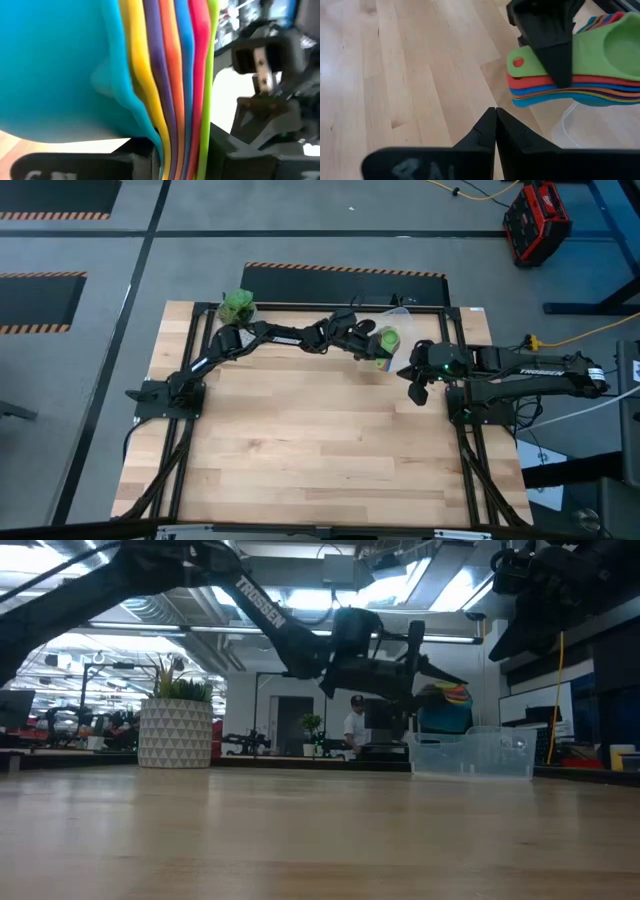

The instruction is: Nest measuring cups in basket

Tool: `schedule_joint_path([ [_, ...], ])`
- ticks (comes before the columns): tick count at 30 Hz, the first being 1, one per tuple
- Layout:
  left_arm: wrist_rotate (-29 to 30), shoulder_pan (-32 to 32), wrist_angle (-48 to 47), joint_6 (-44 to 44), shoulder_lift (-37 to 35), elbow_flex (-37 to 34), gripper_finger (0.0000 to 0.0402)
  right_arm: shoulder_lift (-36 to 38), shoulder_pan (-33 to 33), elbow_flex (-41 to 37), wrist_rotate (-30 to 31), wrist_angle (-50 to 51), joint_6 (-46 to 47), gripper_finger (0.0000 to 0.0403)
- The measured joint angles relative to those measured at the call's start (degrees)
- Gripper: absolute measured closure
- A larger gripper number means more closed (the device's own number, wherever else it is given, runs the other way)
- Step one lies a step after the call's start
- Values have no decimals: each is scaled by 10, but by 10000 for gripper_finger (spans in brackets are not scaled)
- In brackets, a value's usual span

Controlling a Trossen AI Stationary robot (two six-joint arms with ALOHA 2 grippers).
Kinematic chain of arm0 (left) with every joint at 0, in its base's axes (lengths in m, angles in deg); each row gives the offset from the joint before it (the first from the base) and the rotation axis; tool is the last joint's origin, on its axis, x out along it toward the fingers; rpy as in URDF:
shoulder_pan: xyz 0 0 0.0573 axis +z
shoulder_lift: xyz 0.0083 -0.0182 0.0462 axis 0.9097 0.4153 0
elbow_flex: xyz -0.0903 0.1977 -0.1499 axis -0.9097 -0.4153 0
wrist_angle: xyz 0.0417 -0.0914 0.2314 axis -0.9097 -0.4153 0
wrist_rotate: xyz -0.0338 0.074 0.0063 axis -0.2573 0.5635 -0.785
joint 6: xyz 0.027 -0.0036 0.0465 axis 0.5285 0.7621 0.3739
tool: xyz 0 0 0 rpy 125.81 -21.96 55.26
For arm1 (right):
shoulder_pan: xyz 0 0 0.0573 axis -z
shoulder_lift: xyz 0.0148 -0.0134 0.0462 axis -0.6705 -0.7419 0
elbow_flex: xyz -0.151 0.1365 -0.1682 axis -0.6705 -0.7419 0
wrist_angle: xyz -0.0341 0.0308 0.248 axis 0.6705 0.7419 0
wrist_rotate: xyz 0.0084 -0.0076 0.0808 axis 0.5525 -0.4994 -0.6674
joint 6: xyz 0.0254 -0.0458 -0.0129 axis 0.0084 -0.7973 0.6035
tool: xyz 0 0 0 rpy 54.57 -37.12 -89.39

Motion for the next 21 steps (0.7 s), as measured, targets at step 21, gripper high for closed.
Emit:
schedule_joint_path([
  [21,3,4,-38,-97,111,137,319,0,0,0,0,2,0,391],
])
